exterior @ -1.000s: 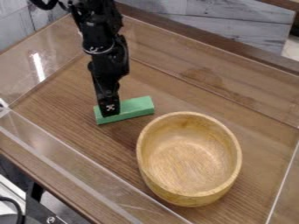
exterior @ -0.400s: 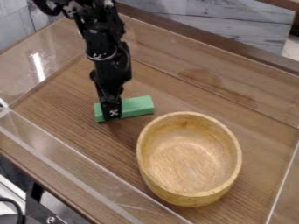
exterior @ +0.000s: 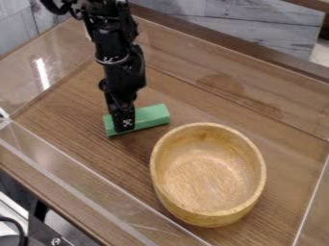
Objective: Put the green block in the brown bowl
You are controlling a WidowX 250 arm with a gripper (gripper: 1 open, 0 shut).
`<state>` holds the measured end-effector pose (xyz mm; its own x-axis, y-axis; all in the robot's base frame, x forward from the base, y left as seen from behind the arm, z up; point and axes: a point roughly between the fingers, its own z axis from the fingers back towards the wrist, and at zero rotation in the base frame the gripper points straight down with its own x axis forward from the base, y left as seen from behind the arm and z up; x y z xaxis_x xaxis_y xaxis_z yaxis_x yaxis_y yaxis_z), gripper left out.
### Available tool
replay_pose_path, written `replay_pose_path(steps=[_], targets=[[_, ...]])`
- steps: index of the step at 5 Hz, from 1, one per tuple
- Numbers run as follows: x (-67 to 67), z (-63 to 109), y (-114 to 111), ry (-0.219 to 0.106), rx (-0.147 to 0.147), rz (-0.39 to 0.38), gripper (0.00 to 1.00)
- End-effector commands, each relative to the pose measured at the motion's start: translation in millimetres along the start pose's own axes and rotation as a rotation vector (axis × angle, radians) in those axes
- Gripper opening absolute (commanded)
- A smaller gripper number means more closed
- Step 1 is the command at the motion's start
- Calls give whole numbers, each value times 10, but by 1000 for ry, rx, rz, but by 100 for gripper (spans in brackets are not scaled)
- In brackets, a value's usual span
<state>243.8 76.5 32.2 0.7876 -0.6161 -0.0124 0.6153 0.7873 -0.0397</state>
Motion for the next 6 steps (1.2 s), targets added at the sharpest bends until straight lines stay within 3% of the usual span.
replay_pose_path(steps=[1, 4, 6], targets=[[46, 210, 72, -35, 26, 32, 0], [-12, 466, -25, -26, -52, 117, 0], [374, 587, -557, 19, -48, -78, 0]])
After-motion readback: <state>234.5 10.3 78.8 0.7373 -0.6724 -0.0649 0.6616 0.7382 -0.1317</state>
